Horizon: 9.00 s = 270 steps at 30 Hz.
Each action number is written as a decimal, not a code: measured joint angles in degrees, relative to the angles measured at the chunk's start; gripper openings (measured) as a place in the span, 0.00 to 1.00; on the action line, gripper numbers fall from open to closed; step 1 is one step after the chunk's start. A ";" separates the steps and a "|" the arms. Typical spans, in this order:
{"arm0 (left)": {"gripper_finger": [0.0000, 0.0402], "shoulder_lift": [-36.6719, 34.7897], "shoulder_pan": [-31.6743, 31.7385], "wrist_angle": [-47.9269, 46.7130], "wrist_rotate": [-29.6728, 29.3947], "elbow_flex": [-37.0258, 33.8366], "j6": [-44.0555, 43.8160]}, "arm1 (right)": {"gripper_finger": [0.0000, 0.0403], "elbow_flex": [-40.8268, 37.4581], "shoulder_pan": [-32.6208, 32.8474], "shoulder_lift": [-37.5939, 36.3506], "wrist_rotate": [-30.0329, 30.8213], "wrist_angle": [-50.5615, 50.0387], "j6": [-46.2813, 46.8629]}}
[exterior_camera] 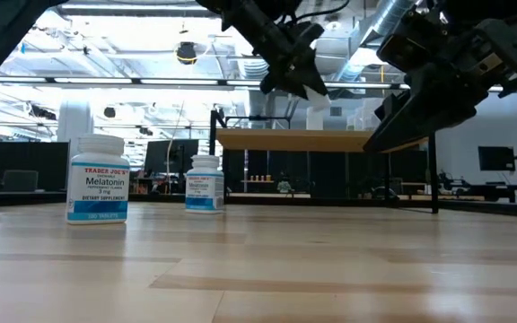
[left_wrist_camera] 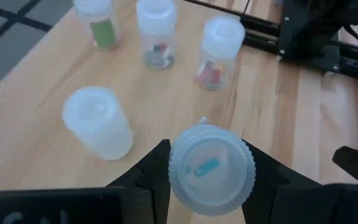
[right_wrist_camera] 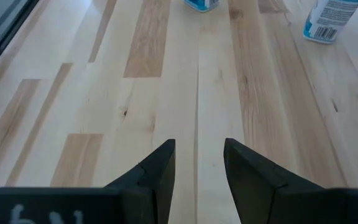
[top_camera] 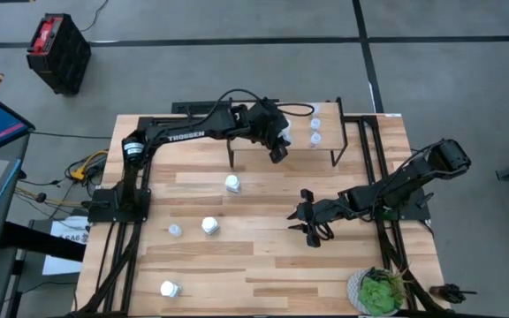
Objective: Pick and place medicine bottles onto shelf by color
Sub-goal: Put the bottom translucent medicine bottle onto the middle of the shelf, then put the translucent medicine bottle onto the middle of the shelf
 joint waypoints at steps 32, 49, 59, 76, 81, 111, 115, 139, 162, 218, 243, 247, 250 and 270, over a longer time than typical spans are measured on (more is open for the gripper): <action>0.29 -0.07 1.39 -7.56 -8.39 -0.61 -0.56 | 0.39 0.00 -0.01 0.00 -0.02 -0.79 1.46; 0.46 -0.07 1.41 -9.58 -8.57 -0.48 1.99 | 0.39 0.00 -0.01 0.00 -0.02 -0.79 1.42; 0.52 -0.07 1.39 -8.53 -11.84 -0.48 2.02 | 0.39 0.00 0.00 0.00 -0.04 -0.79 1.42; 0.52 -0.31 0.48 -4.74 -14.62 4.46 9.95 | 0.39 0.00 0.08 0.00 -0.20 -1.11 1.44; 0.52 -0.52 -1.54 -12.14 -11.76 10.74 14.43 | 0.39 0.00 0.08 0.00 -0.20 -1.57 1.44; 0.52 -20.17 -12.78 -57.21 -2.45 -5.29 1.26 | 0.39 0.07 0.05 0.09 -0.24 -2.92 6.45; 0.52 -31.40 -16.43 -53.71 -2.43 -20.01 -9.02 | 0.39 0.07 0.10 0.09 -0.24 -3.19 6.43; 0.52 -58.57 -46.26 -22.25 -6.05 -69.51 -38.02 | 0.39 0.02 -0.01 0.09 -0.11 -3.90 6.40; 0.52 -43.37 -47.46 -18.06 -3.04 -69.49 -35.48 | 0.39 0.00 -0.01 0.11 0.00 -4.42 6.45; 0.28 -39.93 -30.25 -20.18 -1.83 -34.16 -2.75 | 0.39 0.00 -0.01 0.11 0.00 -5.51 7.92; 0.28 -19.77 2.41 15.76 -0.90 -15.33 9.61 | 0.39 0.00 0.01 0.11 0.00 -8.15 8.83; 0.28 -13.19 4.30 7.23 -0.87 -5.77 9.73 | 0.39 0.00 0.01 0.11 0.00 -8.20 8.90; 0.28 -8.80 4.67 1.71 -0.44 0.24 9.58 | 0.39 0.00 -0.01 0.11 0.00 -8.14 8.98; 0.28 -2.89 1.87 -20.43 3.86 7.54 13.21 | 0.39 0.00 0.01 0.11 -0.02 -8.44 8.92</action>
